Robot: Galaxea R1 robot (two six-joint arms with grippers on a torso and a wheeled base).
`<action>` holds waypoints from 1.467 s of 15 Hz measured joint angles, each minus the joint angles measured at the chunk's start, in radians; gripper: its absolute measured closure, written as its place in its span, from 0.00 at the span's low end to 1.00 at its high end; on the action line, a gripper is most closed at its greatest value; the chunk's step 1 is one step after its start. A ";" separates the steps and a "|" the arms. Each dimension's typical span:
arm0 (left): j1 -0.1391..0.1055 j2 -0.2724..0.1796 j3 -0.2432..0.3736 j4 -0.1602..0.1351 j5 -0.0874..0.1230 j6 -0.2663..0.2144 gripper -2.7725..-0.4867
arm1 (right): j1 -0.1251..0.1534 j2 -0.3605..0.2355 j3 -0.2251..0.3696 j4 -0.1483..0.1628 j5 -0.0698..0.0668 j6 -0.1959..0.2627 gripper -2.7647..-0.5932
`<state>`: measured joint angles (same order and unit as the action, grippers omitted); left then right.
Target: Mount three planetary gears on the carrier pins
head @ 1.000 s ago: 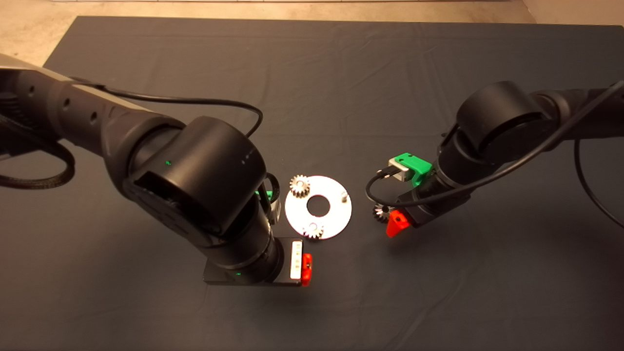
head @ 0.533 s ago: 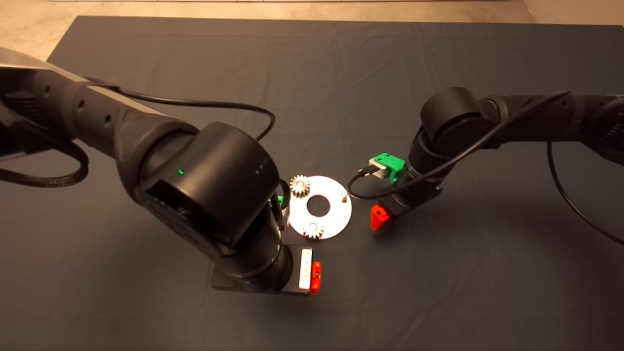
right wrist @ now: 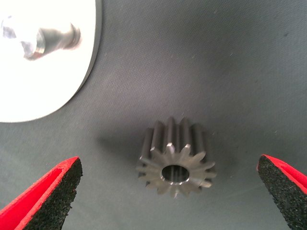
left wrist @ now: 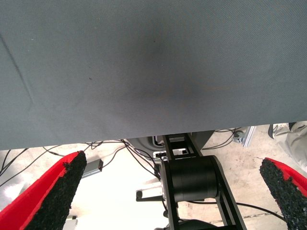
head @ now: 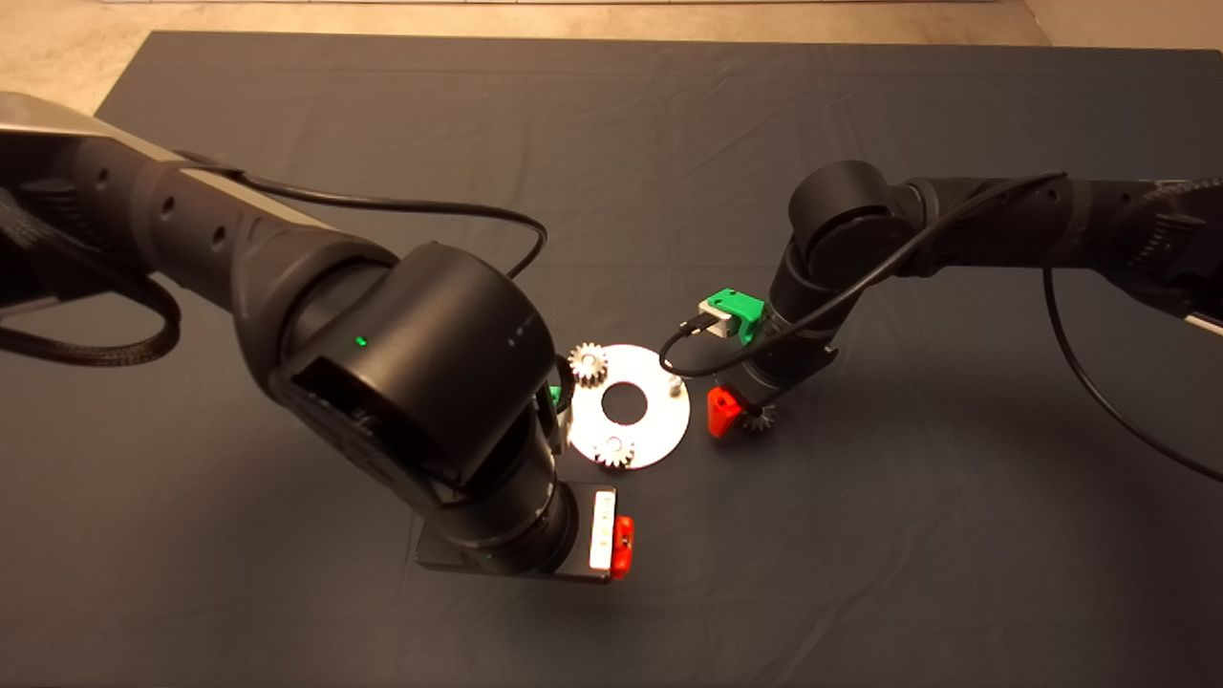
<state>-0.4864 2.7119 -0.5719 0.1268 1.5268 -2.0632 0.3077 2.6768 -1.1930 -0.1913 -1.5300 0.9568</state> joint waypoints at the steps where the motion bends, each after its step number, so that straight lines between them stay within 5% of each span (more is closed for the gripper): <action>1: 0.000 0.000 0.000 0.000 0.000 0.000 0.07 | 0.000 0.000 -0.005 0.000 0.000 -0.004 0.02; 8: 0.000 0.000 0.000 0.000 0.000 0.000 0.07 | 0.000 -0.001 -0.016 -0.004 -0.001 -0.014 0.04; 22: 0.000 0.000 0.001 0.000 0.000 0.000 0.07 | -0.022 -0.006 -0.015 -0.008 -0.001 -0.010 0.31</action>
<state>-0.4864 2.7119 -0.5711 0.1268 1.5268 -2.0629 0.2855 2.6704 -1.2083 -0.1989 -1.5309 0.9468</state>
